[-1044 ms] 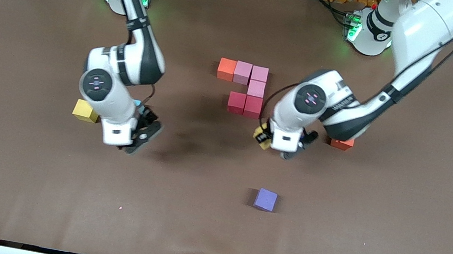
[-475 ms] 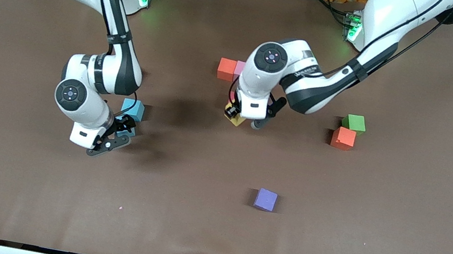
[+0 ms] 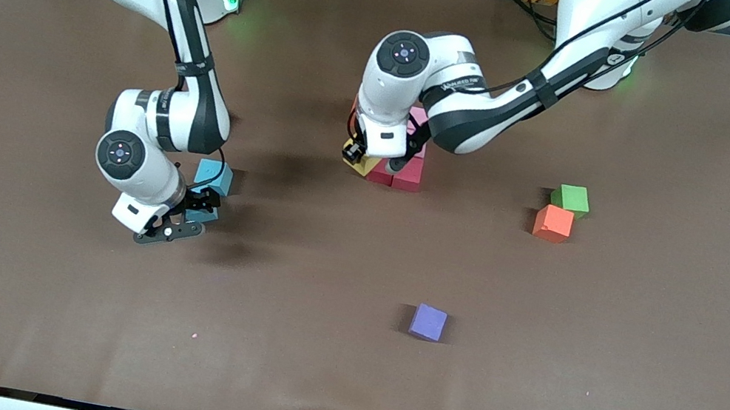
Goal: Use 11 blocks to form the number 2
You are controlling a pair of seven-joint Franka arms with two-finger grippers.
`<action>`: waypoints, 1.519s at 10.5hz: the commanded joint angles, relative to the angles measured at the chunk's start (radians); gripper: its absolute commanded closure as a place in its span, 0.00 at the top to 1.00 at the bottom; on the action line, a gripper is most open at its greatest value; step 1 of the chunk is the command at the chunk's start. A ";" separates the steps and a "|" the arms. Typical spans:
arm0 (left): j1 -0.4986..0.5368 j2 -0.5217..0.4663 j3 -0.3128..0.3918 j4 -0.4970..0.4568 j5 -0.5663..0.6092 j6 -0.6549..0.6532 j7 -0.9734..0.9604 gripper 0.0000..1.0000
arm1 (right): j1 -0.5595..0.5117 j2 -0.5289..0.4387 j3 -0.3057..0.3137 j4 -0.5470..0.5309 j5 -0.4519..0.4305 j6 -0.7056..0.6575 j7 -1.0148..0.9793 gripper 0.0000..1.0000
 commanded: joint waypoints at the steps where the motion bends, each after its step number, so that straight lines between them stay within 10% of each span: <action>1: -0.043 -0.013 0.015 0.014 -0.006 -0.020 -0.085 0.44 | 0.025 -0.001 0.002 -0.048 0.010 0.069 0.019 1.00; 6: -0.228 0.022 0.190 0.016 -0.024 -0.006 -0.256 0.41 | 0.025 0.007 0.036 -0.076 0.010 0.083 -0.010 1.00; 16: -0.218 0.105 0.213 0.106 -0.177 0.089 -0.337 0.40 | -0.007 -0.053 0.042 -0.128 0.030 0.083 -0.131 1.00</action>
